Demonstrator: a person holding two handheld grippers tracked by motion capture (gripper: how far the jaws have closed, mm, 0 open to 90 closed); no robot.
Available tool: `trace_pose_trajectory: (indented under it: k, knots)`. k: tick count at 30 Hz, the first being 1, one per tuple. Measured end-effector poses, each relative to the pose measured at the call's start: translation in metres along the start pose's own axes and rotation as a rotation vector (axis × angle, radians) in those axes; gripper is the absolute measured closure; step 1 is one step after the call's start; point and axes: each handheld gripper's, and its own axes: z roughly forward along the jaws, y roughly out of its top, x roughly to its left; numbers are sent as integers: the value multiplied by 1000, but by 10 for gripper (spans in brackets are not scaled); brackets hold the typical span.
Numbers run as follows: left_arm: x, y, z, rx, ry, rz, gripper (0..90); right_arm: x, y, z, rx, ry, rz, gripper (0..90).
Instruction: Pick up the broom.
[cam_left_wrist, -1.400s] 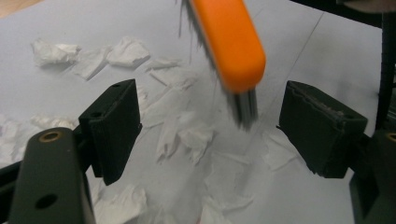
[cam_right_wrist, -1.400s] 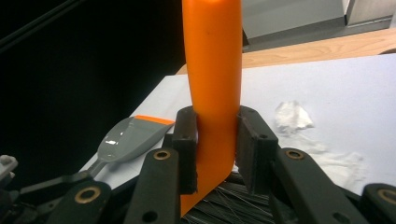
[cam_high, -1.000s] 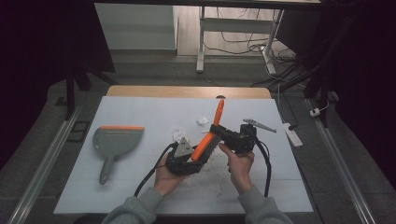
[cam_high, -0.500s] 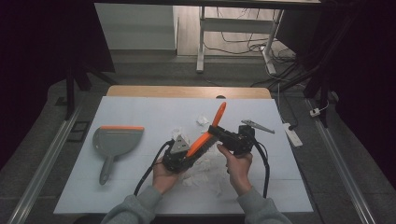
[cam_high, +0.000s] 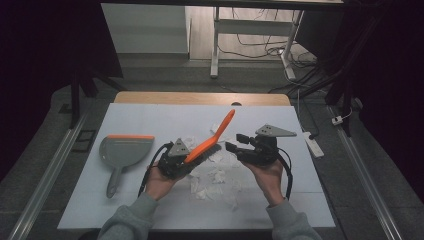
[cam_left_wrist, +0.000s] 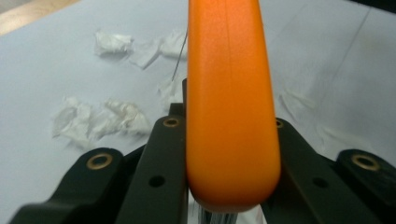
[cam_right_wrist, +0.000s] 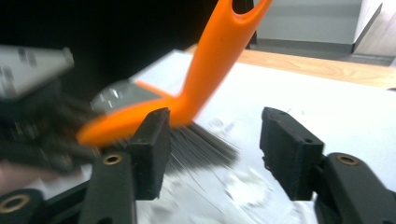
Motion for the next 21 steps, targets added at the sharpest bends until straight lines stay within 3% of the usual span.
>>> trace_pose_trajectory:
  k: [2,4,5,7,11,12,14,17,21]
  knots:
    - [2,0,-3,28,-18,10,803,1,1,-3,32,0,-56,394]
    - [3,1,-6,54,-27,24,803,2,1,-4,52,-7,-81,385]
    - [4,2,-6,64,-39,27,803,3,0,-5,81,1,-117,374]
    - [4,3,-7,85,-56,38,803,3,0,-6,103,18,-142,371]
    - [1,4,-4,128,-73,67,803,5,-1,-6,116,32,-175,374]
    - [0,5,-3,141,-75,77,803,10,-1,-7,117,37,-220,393]
    - [-2,5,0,166,-90,96,803,13,0,-7,124,43,-246,390]
    - [-6,7,3,209,-89,133,803,24,1,-6,162,44,-318,382]
    - [-12,8,6,239,-79,172,803,32,1,-2,195,53,-362,381]
